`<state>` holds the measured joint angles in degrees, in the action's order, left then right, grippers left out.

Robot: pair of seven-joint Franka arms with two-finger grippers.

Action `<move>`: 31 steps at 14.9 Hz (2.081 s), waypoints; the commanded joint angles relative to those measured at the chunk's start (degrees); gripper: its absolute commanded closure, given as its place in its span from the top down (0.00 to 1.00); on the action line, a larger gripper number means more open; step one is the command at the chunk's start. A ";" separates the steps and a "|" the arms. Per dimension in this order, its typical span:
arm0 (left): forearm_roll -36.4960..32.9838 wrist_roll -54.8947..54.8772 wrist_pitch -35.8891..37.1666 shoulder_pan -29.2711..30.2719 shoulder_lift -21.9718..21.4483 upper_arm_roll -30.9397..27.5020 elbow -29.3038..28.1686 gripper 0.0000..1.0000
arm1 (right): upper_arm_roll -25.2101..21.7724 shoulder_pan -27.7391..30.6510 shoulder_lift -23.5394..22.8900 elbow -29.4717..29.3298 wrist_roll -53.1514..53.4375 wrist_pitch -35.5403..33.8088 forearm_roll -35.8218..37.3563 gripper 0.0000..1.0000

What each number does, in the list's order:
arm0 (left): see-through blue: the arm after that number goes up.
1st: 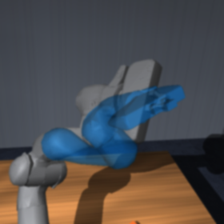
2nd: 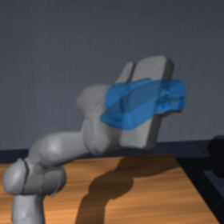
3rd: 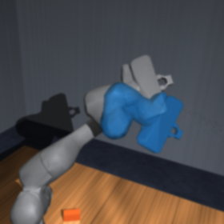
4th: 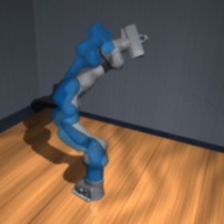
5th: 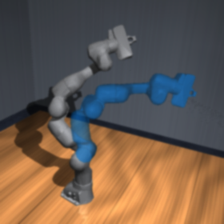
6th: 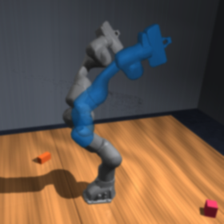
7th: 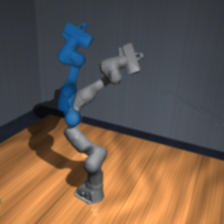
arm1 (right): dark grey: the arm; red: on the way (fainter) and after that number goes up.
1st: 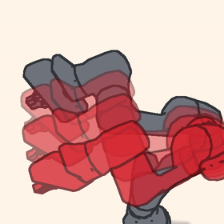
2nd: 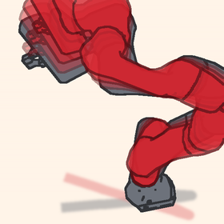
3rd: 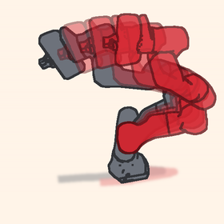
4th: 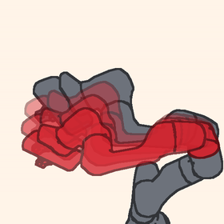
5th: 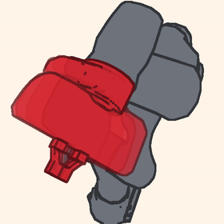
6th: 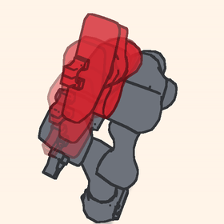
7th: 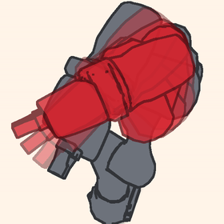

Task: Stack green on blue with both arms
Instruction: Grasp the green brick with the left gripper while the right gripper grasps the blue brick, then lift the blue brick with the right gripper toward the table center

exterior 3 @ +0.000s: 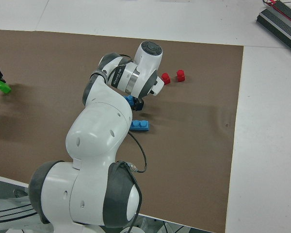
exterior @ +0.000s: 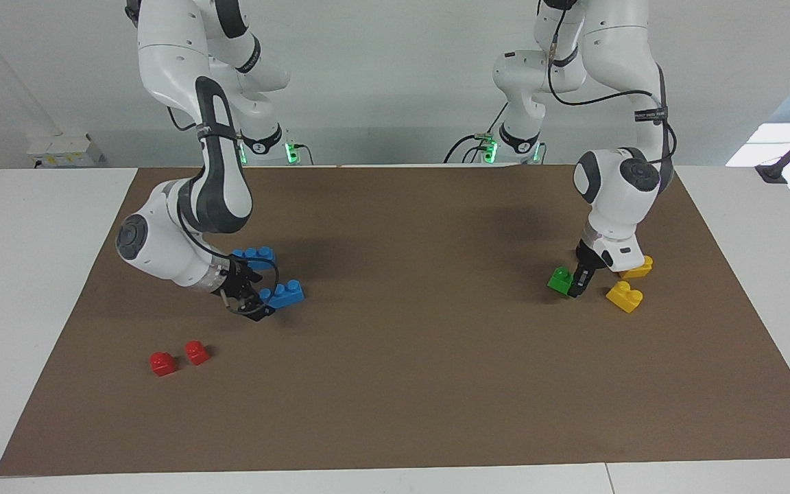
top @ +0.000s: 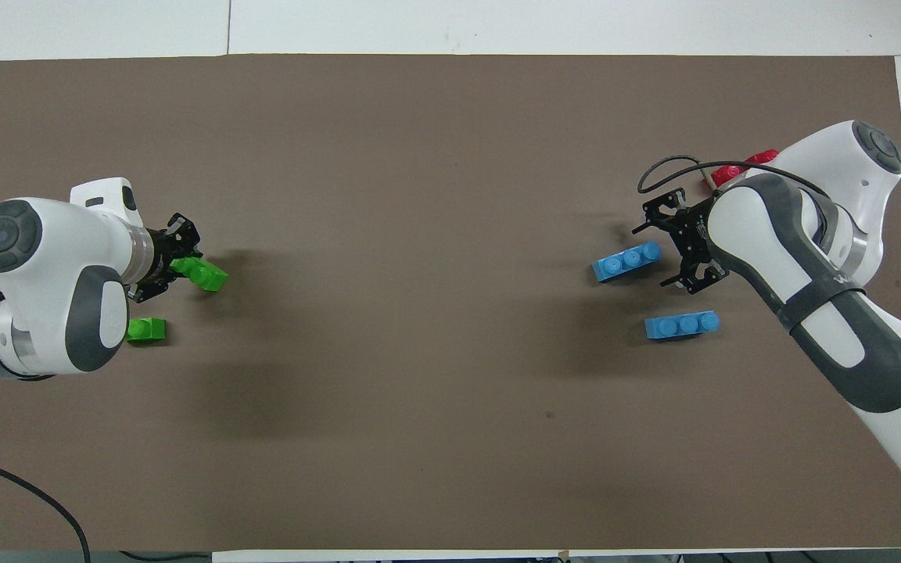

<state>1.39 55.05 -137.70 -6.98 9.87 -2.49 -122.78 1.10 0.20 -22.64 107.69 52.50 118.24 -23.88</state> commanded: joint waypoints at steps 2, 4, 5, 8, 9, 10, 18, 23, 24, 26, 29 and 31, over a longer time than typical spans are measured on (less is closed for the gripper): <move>0.81 0.49 15.76 -2.60 -0.63 -0.23 10.43 0.00 | 0.39 1.03 1.11 2.17 -4.16 2.43 -2.49 0.97; 0.81 3.12 20.35 -3.65 -2.65 -0.23 13.08 0.00 | 0.39 1.38 1.19 3.84 -4.25 4.62 -2.66 0.97; 0.81 5.49 22.02 -3.92 -3.88 -0.06 14.05 0.00 | 0.39 1.47 1.28 3.93 -4.25 4.63 -2.66 0.96; 0.81 15.15 28.17 -4.97 -5.03 2.40 18.09 0.00 | 0.39 2.17 1.28 3.85 -4.95 4.11 -3.81 0.73; 0.72 18.83 29.50 -5.06 -5.47 3.28 18.80 0.00 | 0.39 2.35 1.28 3.85 -5.04 4.11 -3.81 0.71; 0.72 22.44 29.95 -5.06 -6.95 3.89 18.81 0.00 | 0.39 2.17 1.28 3.85 -5.04 4.02 -3.89 0.71; 0.72 40.75 34.87 -6.91 -12.68 6.09 18.54 0.00 | 0.48 1.47 1.55 3.85 -5.04 3.75 -4.77 0.47; 0.72 42.06 35.75 -7.70 -12.77 6.80 18.54 0.00 | 1.87 1.21 2.59 -0.60 -3.74 -2.79 -4.77 0.00; 0.72 42.16 35.66 -7.70 -12.77 6.80 18.63 0.00 | 2.24 0.25 3.73 -1.77 -0.07 -4.58 -4.77 0.00; 0.72 42.25 35.66 -7.70 -12.77 6.80 18.54 0.00 | 3.29 -2.91 6.63 -3.27 10.29 -5.38 -4.77 0.00; 0.72 42.25 35.75 -7.70 -12.77 6.80 18.72 0.00 | 3.56 -9.06 9.71 -4.06 21.72 -4.69 -4.77 0.00; 0.72 42.34 35.75 -7.70 -12.77 6.80 18.90 0.00 | 3.47 -15.63 9.72 -4.06 32.34 1.42 -4.86 0.00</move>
<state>1.48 96.36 -103.08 -14.03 -2.23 4.62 -104.02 4.75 -10.76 -12.76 103.23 76.83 114.59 -27.92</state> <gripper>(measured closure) 0.656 0.652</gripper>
